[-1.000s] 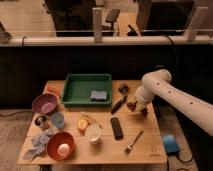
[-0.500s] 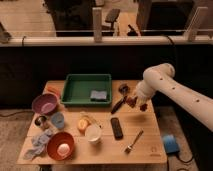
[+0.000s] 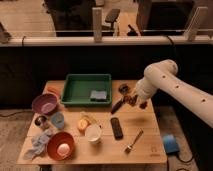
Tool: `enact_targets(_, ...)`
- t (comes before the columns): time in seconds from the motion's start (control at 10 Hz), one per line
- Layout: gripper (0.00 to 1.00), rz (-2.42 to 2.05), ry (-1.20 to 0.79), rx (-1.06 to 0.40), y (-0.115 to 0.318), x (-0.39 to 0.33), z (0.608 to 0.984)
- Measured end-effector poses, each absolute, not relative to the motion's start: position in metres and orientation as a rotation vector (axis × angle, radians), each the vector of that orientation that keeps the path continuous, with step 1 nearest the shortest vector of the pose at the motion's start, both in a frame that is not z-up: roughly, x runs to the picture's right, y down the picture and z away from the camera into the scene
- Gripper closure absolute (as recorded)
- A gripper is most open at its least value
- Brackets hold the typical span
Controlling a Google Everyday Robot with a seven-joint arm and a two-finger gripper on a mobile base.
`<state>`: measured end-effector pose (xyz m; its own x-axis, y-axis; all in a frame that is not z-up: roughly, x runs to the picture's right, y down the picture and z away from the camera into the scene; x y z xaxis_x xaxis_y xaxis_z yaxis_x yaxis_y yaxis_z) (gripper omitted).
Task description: Place grapes in paper cup
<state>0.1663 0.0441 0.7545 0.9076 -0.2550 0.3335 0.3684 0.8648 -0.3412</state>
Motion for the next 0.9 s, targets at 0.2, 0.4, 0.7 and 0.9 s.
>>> enact_targets(0.2,0.96,-0.356,-0.294,-0.405,0.042,0.164,0.746)
enact_targets(0.4,0.96,-0.383,-0.308,-0.399,0.041,0.159,0.740)
enact_targets(0.7,0.96,-0.429,-0.331,-0.393,0.039,0.151,0.731)
enact_targets(0.9,0.96,-0.459,-0.345,-0.390,0.039,0.146,0.724)
